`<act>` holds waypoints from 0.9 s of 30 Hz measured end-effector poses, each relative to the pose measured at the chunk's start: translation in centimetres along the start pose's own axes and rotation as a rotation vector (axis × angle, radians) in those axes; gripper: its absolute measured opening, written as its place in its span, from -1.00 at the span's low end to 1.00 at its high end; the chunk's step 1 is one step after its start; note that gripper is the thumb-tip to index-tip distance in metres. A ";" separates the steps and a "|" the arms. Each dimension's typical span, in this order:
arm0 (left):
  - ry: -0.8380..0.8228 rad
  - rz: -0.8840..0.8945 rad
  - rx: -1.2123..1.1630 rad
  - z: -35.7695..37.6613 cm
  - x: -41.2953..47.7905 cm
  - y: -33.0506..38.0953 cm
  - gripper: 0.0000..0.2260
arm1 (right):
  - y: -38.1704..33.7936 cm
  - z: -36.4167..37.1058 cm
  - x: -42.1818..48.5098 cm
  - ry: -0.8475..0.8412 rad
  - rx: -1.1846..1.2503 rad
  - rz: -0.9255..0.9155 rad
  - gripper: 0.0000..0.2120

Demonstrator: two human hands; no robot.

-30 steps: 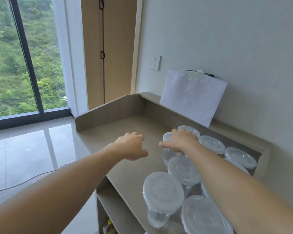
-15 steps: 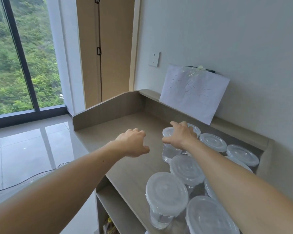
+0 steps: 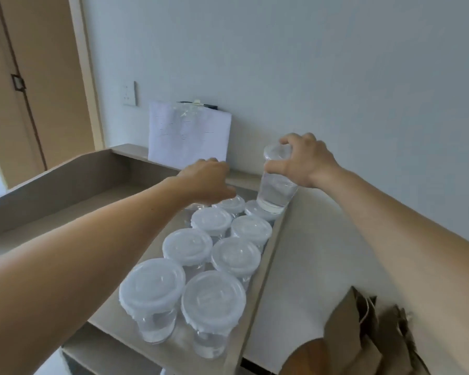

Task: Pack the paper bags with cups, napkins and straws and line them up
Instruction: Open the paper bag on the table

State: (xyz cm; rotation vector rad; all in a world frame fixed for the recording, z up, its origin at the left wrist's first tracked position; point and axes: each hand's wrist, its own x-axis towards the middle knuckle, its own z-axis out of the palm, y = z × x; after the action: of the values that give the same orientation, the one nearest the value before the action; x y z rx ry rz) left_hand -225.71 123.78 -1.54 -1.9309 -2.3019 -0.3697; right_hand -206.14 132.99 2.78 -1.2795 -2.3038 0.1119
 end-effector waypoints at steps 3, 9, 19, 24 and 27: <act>0.006 0.098 -0.016 0.7 0.7 6.6 -0.52 | 6.5 -2.6 -3.4 -0.004 -0.025 0.088 -0.22; -0.158 0.221 -0.008 7.6 0.4 21.1 -0.43 | 19.4 -4.0 -12.4 -0.071 -0.083 0.221 -0.21; -0.604 0.302 -0.077 25.7 -6.7 37.6 -0.52 | 36.4 -1.0 -25.6 -0.277 -0.110 0.360 -0.22; -0.915 0.271 -0.105 32.8 -12.3 41.1 -0.41 | 40.3 1.7 -28.9 -0.324 -0.078 0.379 -0.20; -1.039 0.284 -0.095 35.8 -15.1 42.4 -0.38 | 41.3 3.3 -29.7 -0.315 -0.049 0.391 -0.21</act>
State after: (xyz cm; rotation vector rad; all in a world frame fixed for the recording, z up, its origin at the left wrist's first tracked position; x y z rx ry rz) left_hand -178.93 125.35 -34.97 -2.8981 -2.3943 0.7487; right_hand -162.79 132.22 -24.03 -1.8377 -2.2830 0.4189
